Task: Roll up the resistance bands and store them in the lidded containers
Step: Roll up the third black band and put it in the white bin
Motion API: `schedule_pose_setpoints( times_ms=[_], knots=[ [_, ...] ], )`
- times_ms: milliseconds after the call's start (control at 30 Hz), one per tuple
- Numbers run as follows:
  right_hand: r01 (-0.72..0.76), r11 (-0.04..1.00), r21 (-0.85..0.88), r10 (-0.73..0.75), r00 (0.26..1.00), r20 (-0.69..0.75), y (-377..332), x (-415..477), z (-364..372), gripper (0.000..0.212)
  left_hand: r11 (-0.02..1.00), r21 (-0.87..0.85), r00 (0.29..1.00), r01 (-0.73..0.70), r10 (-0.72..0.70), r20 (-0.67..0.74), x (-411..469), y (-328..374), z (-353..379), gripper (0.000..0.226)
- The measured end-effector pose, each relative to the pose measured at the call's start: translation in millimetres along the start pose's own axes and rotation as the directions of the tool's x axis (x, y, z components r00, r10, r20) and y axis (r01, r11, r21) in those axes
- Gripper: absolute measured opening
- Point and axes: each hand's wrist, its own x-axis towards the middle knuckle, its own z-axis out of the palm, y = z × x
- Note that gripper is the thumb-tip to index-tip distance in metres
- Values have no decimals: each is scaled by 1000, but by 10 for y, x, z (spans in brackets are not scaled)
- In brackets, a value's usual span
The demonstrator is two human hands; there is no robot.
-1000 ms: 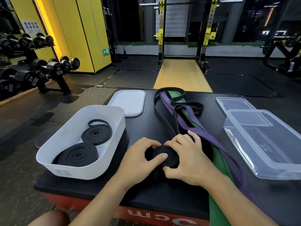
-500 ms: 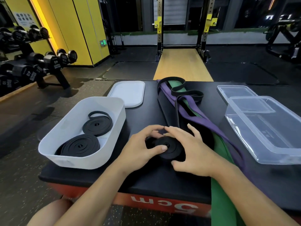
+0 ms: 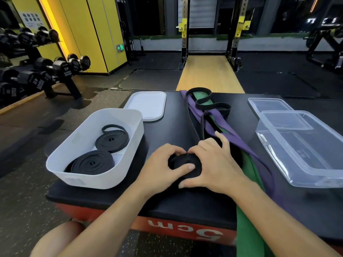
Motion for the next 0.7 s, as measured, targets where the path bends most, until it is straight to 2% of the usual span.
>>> schedule_pose_setpoints(
  times_ms=[167, 367, 467, 567, 700],
  knots=[
    [-43, 997, -66, 42, 999, -15, -69, 20, 12, 100, 1000, -26, 999, 5, -4, 48, 31, -29, -18, 54],
    [-14, 967, 254, 12, 1000, 11, 67, -120, 29, 83, 988, -137, 997, 68, -60, 58, 37, -30, -38, 55],
    [33, 970, 241, -42, 999, 33, 59, -128, 44, 86, 983, -157, 994, 98, -88, 65, 45, -23, -56, 61],
    [47, 964, 263, -60, 997, 40, 53, -132, 52, 80, 980, -168, 994, 104, -96, 55, 31, -25, -50, 63],
    [16, 967, 254, -12, 1000, -16, 67, -91, 79, 76, 992, -113, 998, 63, -63, 7, 17, 10, -27, 51]
  ],
)
